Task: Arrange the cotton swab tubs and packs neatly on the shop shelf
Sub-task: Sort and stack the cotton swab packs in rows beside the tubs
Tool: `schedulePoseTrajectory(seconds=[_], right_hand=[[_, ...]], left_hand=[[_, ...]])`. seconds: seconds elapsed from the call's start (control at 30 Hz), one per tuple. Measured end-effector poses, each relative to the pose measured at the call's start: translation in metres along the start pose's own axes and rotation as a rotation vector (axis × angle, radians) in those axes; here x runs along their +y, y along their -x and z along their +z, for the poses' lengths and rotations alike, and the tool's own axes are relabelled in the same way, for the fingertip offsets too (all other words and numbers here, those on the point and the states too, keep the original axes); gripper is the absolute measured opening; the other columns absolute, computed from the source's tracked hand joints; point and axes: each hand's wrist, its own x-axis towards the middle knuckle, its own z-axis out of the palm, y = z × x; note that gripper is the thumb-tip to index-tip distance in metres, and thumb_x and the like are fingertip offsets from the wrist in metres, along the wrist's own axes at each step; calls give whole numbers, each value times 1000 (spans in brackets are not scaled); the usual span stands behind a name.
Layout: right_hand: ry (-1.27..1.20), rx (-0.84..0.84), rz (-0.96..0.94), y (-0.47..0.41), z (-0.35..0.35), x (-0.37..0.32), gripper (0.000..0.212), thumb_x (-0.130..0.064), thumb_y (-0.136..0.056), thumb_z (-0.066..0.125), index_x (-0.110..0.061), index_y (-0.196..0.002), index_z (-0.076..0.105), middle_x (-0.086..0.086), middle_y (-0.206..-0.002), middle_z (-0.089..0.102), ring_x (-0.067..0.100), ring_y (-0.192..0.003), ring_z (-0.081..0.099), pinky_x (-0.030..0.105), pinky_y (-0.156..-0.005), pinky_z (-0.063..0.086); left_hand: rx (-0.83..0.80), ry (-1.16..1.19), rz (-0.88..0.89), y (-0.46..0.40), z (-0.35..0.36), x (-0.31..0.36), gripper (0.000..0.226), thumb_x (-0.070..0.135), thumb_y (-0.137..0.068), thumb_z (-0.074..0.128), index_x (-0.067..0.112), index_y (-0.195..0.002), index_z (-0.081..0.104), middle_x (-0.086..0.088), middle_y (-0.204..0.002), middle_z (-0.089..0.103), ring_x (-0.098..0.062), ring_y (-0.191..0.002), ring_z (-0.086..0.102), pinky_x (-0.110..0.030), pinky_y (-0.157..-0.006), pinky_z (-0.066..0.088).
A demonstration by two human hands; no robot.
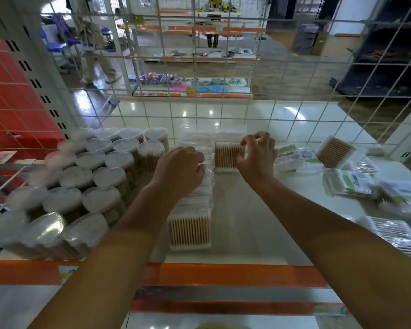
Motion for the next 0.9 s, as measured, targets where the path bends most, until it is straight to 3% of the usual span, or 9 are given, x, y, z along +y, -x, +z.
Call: schedulePoseTrajectory(seconds=[0.13, 0.27, 0.37, 0.7, 0.9], right_hand=[[4, -30, 26, 2, 0, 1, 29, -16, -80, 61, -10, -108, 56, 12, -119, 44, 28, -113, 40, 37, -92, 33], [-129, -60, 108, 7, -2, -1, 39, -15, -79, 63, -8, -113, 45, 11, -114, 49, 25, -97, 51, 36, -76, 44], [-136, -127, 116, 11, -3, -4, 37, -15, -81, 62, -7, -112, 44, 5, -103, 50, 15, -85, 43, 26, -67, 32], [-189, -186, 238, 14, -2, -6, 36, -26, -84, 63, -8, -107, 43, 3, -91, 48, 15, -78, 45, 29, -64, 32], [-174, -170, 158, 19, -16, 0, 35, -27, -86, 60, -5, -109, 46, 5, -92, 51, 15, -82, 45, 29, -68, 35]], left_hand=[[6, 5, -5, 0, -2, 1, 25, 28, -93, 47, 14, -96, 68, 0, -92, 66, -8, -77, 52, -19, -69, 36], [17, 8, -22, 1, -5, 5, 25, 29, -93, 49, 14, -100, 68, 0, -97, 66, -12, -86, 59, -19, -71, 35], [24, 13, -33, 3, -5, 8, 24, 29, -93, 50, 14, -100, 68, 0, -96, 67, -11, -83, 58, -19, -70, 35], [32, 25, -36, 8, -11, 20, 25, 26, -92, 50, 11, -95, 70, -2, -89, 67, -14, -78, 59, -21, -69, 40], [31, 45, 25, 5, -18, 45, 26, 27, -93, 49, 10, -94, 69, -3, -90, 68, -15, -79, 60, -23, -68, 42]])
